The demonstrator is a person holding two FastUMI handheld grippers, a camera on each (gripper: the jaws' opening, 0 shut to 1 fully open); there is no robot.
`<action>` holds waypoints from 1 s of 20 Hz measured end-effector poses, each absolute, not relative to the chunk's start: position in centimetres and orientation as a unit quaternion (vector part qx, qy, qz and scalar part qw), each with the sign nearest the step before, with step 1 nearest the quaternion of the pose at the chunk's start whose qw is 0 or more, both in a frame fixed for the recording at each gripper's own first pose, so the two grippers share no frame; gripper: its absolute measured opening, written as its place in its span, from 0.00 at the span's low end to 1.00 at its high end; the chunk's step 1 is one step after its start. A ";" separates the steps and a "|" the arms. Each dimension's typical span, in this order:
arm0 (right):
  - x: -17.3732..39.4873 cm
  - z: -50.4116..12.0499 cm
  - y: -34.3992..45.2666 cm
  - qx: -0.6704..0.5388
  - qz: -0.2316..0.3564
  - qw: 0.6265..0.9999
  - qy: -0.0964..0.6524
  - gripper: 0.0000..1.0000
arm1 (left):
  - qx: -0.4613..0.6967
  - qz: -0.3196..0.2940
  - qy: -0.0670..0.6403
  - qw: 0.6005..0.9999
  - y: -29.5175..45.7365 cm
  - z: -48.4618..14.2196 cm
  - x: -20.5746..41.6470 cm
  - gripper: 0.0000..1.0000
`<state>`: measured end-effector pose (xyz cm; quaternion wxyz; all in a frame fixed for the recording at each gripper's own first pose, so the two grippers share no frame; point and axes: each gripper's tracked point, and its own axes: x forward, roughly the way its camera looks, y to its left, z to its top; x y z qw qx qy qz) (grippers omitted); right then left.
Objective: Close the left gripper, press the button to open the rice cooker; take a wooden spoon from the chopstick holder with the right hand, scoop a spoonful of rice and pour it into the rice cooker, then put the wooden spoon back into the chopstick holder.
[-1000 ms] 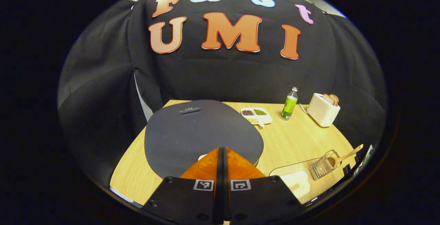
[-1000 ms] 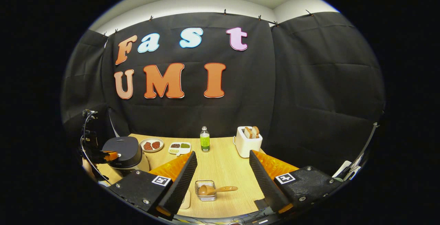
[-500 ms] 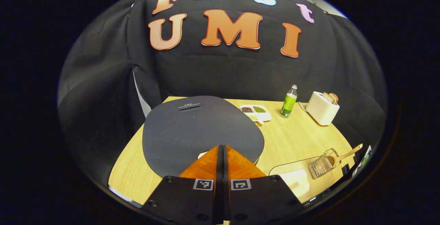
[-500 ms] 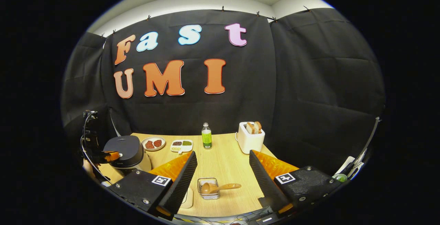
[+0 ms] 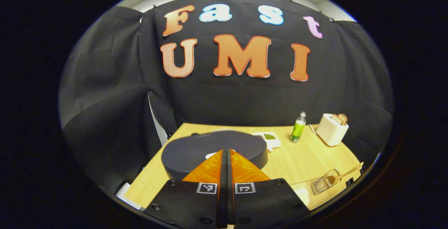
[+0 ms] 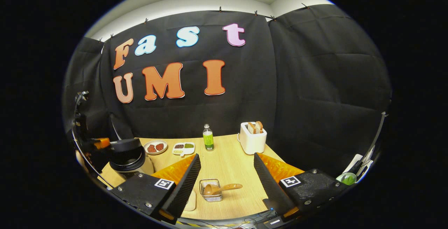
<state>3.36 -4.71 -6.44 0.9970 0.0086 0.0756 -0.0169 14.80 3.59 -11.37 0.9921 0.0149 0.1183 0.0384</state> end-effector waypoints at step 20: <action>8.2 -20.5 -6.5 0.149 -0.012 0.977 0.154 0.95 | -0.028 0.167 0.010 0.985 10.2 -2.9 1.2 0.72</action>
